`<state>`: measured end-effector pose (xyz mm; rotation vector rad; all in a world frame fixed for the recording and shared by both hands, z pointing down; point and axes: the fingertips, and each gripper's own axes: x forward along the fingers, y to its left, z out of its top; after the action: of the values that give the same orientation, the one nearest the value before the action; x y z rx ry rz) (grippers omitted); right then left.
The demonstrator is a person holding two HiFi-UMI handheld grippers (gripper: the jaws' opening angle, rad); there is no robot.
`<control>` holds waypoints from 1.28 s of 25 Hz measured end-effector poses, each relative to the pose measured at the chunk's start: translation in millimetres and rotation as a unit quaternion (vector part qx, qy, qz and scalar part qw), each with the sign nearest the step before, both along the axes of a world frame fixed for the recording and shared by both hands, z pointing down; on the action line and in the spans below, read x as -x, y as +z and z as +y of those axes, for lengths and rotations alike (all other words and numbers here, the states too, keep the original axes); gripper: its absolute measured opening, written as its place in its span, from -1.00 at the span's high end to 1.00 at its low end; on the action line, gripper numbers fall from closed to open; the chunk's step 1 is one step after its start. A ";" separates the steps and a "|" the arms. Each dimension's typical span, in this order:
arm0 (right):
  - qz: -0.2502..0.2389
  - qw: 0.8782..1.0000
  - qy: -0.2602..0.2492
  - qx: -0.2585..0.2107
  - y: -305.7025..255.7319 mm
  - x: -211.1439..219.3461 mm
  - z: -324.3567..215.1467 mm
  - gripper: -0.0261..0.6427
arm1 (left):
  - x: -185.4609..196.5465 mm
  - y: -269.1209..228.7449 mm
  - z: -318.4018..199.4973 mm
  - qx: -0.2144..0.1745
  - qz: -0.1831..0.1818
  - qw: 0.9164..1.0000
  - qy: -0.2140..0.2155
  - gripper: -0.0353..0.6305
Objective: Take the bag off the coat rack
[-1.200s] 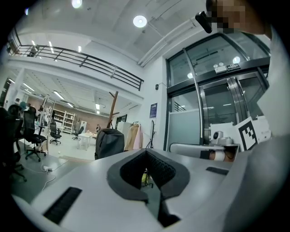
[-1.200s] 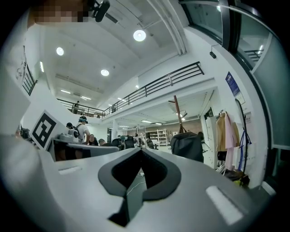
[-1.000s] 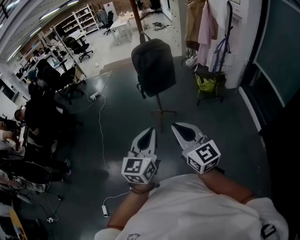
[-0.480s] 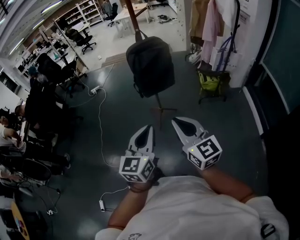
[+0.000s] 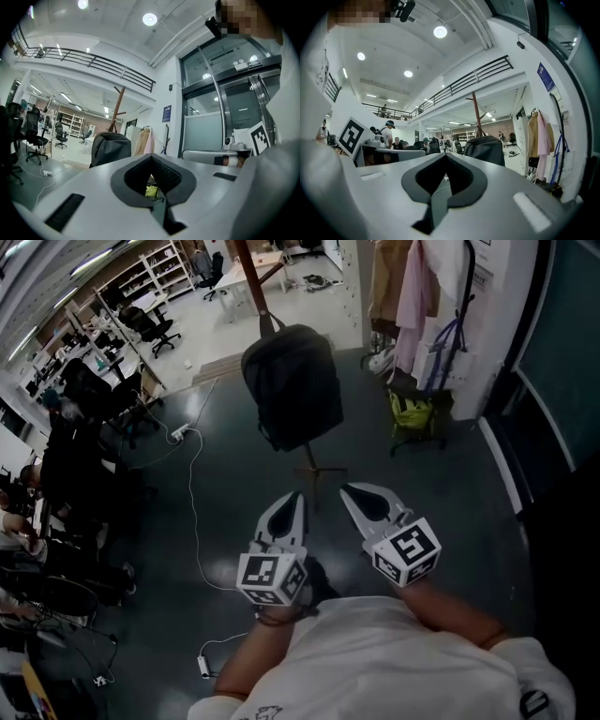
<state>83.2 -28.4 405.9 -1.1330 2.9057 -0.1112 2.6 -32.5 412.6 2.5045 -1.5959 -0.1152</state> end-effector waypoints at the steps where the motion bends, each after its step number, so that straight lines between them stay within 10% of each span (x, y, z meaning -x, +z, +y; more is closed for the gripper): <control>1: -0.002 1.000 0.002 0.002 0.8 1.0 -5.6 0.91 | 0.6 1.2 -7.5 0.002 0.000 1.000 0.003 0.88; 32: -0.008 0.998 0.051 0.022 -9.1 166.5 -248.7 0.91 | 155.8 -17.8 -255.5 0.003 -0.013 0.997 0.080 0.88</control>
<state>-83.3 -277.1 396.8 -1.2788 2.8378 -0.1823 -153.2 -288.0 394.8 2.6268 -1.3950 -0.0565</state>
